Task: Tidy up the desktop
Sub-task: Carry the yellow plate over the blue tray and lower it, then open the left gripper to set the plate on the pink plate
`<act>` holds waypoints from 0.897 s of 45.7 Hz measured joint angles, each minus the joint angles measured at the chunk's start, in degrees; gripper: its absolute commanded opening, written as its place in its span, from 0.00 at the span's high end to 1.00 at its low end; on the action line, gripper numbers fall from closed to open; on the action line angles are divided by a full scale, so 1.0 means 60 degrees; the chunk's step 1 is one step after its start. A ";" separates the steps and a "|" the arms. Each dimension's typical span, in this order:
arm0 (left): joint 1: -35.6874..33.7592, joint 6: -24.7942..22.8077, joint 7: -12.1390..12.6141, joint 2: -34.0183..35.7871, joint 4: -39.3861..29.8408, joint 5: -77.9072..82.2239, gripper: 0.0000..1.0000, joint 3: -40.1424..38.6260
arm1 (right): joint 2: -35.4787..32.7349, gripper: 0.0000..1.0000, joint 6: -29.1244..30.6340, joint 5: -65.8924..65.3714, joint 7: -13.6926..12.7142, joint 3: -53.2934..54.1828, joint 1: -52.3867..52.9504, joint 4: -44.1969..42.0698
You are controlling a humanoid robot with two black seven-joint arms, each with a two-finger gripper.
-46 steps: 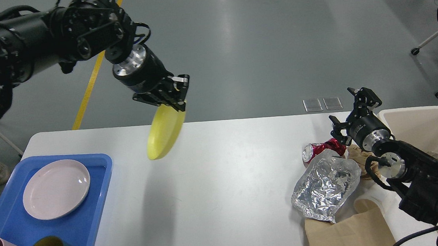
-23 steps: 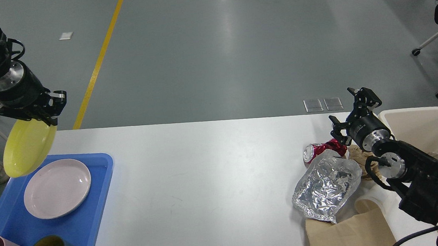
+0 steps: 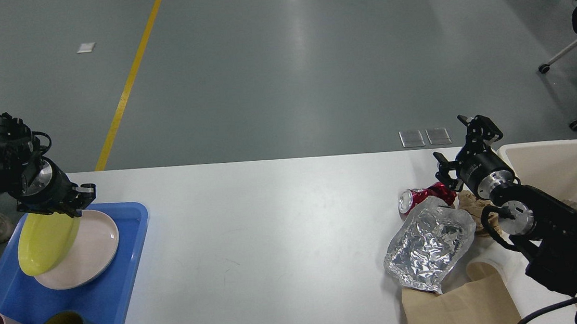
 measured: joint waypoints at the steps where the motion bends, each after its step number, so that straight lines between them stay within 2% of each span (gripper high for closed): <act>1: 0.0071 0.0219 0.0112 -0.0018 0.0000 -0.0002 1.00 -0.0019 | 0.0000 0.00 0.0000 0.0000 0.0000 0.0000 0.0000 0.0000; 4: 0.0252 0.0712 0.0408 -0.0090 0.0000 -0.0006 1.00 -0.0109 | 0.0000 0.00 0.0000 0.0001 0.0000 0.0000 0.0000 0.0000; 9: 0.0419 0.1015 0.0587 -0.0132 0.0000 -0.0008 1.00 -0.0258 | 0.0000 0.00 0.0000 0.0001 0.0000 0.0000 0.0000 0.0000; 35: 0.1335 0.1201 0.0653 -0.0665 0.0164 -0.0004 1.00 -0.0899 | 0.0000 0.00 0.0000 0.0001 0.0000 0.0003 0.0000 0.0000; 41: 0.1366 0.1209 0.0655 -0.0724 0.0171 0.0000 0.80 -0.0920 | 0.0000 0.00 0.0000 0.0000 0.0000 0.0004 0.0000 0.0000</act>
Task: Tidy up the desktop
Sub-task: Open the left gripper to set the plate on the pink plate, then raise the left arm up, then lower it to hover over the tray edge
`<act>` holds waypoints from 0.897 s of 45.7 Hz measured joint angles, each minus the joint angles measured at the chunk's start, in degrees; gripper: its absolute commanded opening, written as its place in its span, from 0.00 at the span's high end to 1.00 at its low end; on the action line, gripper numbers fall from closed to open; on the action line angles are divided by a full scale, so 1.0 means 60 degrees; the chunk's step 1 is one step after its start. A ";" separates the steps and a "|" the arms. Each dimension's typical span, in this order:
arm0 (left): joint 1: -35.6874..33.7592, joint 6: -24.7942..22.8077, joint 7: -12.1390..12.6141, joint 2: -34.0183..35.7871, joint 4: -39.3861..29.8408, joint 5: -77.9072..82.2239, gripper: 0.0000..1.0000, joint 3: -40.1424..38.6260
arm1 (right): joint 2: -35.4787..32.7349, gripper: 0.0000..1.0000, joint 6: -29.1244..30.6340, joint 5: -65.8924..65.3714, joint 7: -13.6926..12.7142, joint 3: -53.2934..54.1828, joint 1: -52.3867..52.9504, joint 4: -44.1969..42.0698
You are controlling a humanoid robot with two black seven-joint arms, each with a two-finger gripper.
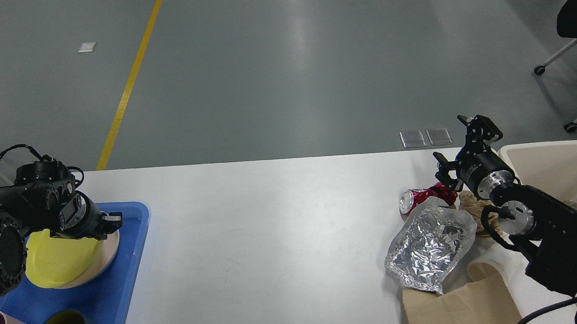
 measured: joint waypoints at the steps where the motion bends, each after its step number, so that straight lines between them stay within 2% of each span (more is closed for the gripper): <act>1: 0.0001 0.0000 -0.0001 -0.0001 0.0000 0.0000 0.78 -0.0001 | 0.0000 0.00 0.0000 0.0000 0.0000 0.0000 0.0000 0.0000; 13: 0.0004 0.0219 -0.0083 0.0086 -0.0008 -0.0045 0.55 -0.0002 | 0.0000 0.00 0.0000 0.0000 0.0000 -0.0007 0.0000 0.0000; 16: 0.0003 0.0300 -0.0064 0.0099 -0.0011 -0.0053 0.43 0.0004 | 0.0000 0.00 0.0000 0.0000 0.0000 -0.0009 0.0000 0.0000; 18: -0.0016 0.0337 -0.0049 0.0110 -0.0012 -0.0054 0.27 0.0007 | 0.0000 0.00 0.0000 0.0000 0.0000 -0.0009 0.0000 0.0000; 20: -0.0058 0.0350 -0.0047 0.0123 -0.0013 -0.0057 0.07 0.0009 | 0.0000 0.00 0.0000 0.0000 0.0000 -0.0009 0.0000 0.0000; 21: -0.0087 0.0350 -0.0047 0.0130 -0.0013 -0.0062 0.03 0.0009 | 0.0000 0.00 0.0000 0.0000 0.0000 -0.0009 0.0000 0.0000; 28: -0.0652 0.0017 -0.0066 0.0140 -0.0099 -0.0085 0.03 -0.0068 | 0.0000 0.00 0.0000 0.0000 0.0000 -0.0009 0.0000 0.0000; 34: -0.1251 -0.1011 -0.0100 0.0132 -0.0128 -0.0085 0.03 -0.0331 | -0.0001 0.00 0.0000 0.0000 0.0000 -0.0008 0.0000 -0.0001; 41: -0.1628 -0.1887 -0.0021 0.0029 -0.0129 -0.0054 0.03 -0.2138 | 0.0000 0.00 0.0000 0.0001 0.0000 -0.0007 0.0000 0.0000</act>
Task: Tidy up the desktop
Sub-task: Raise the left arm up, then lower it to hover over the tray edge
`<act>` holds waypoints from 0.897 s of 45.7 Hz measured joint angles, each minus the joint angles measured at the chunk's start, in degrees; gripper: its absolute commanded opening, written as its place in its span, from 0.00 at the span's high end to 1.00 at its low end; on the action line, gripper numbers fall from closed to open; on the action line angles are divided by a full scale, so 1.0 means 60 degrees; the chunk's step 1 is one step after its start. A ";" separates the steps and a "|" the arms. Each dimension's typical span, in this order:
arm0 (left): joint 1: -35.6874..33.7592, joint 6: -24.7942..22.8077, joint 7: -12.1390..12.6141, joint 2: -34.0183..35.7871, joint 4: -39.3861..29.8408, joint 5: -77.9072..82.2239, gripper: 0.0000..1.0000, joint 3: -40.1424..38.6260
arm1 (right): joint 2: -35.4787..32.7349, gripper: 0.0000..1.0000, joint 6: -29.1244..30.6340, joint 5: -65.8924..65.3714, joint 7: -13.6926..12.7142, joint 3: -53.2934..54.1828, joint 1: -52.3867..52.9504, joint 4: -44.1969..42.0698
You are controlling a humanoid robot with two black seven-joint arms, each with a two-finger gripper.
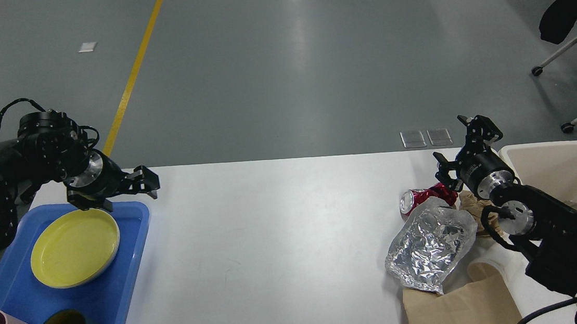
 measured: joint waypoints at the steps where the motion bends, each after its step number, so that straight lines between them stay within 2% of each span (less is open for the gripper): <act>1: -0.0061 -0.0029 0.0013 -0.0004 0.0007 0.0004 0.03 -0.0344 | 0.0000 0.00 0.0000 0.0000 0.0000 0.0000 0.0000 0.0000; 16: -0.2222 -0.0051 0.0271 -0.0479 0.0106 -0.0039 0.03 -0.5724 | 0.0000 0.00 0.0000 0.0000 0.0000 0.0008 0.0000 0.0000; 29: -0.4203 0.0627 0.0278 -0.0475 0.0467 -0.0117 0.03 -0.8008 | 0.0000 0.00 0.0000 0.0000 -0.0002 0.0003 0.0000 0.0000; 35: -0.4276 0.0937 0.0248 -0.0532 0.1335 -0.0056 0.03 -0.8764 | 0.0000 0.00 0.0000 0.0000 -0.0002 0.0003 0.0000 0.0001; 41: -0.4252 0.0957 0.0255 -0.0497 0.1640 -0.0090 0.03 -0.9394 | 0.0000 0.00 0.0000 0.0000 -0.0002 0.0003 0.0000 0.0001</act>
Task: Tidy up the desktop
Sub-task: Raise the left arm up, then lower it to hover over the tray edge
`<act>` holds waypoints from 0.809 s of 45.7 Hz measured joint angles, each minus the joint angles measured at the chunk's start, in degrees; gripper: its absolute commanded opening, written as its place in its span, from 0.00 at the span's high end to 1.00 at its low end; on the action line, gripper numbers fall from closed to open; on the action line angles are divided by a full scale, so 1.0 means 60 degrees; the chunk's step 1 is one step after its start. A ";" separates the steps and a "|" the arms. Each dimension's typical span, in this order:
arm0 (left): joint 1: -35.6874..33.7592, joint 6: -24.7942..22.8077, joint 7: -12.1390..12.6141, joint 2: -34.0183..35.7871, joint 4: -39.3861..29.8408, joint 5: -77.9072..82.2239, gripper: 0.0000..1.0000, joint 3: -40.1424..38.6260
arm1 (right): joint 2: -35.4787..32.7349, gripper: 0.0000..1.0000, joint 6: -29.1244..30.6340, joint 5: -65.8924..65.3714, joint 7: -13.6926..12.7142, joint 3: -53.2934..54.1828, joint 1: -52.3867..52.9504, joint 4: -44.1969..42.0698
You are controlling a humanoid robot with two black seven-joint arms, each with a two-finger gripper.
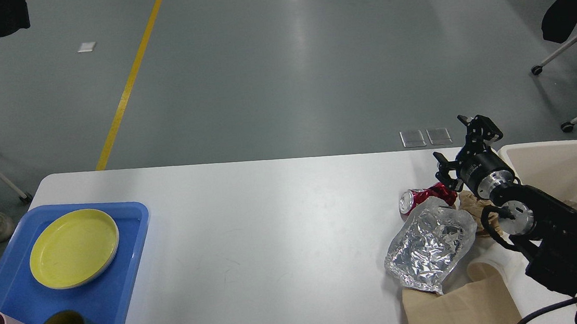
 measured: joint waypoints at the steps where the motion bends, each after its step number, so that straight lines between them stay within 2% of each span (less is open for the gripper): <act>1: 0.0030 0.0005 0.0010 0.0000 0.0014 -0.0015 0.03 -0.0124 | 0.0000 0.00 0.0000 0.0000 0.0000 0.0000 0.0000 0.0000; 5: 0.0285 0.0024 0.0032 0.0000 0.0036 -0.0150 0.03 -0.1081 | 0.0000 0.00 0.0000 0.0000 0.0000 0.0000 0.0000 0.0000; 15: 0.1264 0.0099 0.0053 -0.0058 0.0059 -0.0322 0.03 -0.4656 | 0.0000 0.00 0.0000 -0.0001 0.0000 0.0000 0.0000 0.0000; 28: 0.3127 0.0111 0.0069 -0.0484 0.0047 -0.0655 0.03 -0.7877 | 0.0000 0.00 0.0000 0.0000 0.0000 -0.0002 0.0000 0.0000; 37: 0.3992 0.0362 0.0060 -0.0757 0.0047 -0.0724 0.03 -0.8797 | 0.0000 0.00 0.0000 0.0000 0.0000 0.0000 0.0000 0.0000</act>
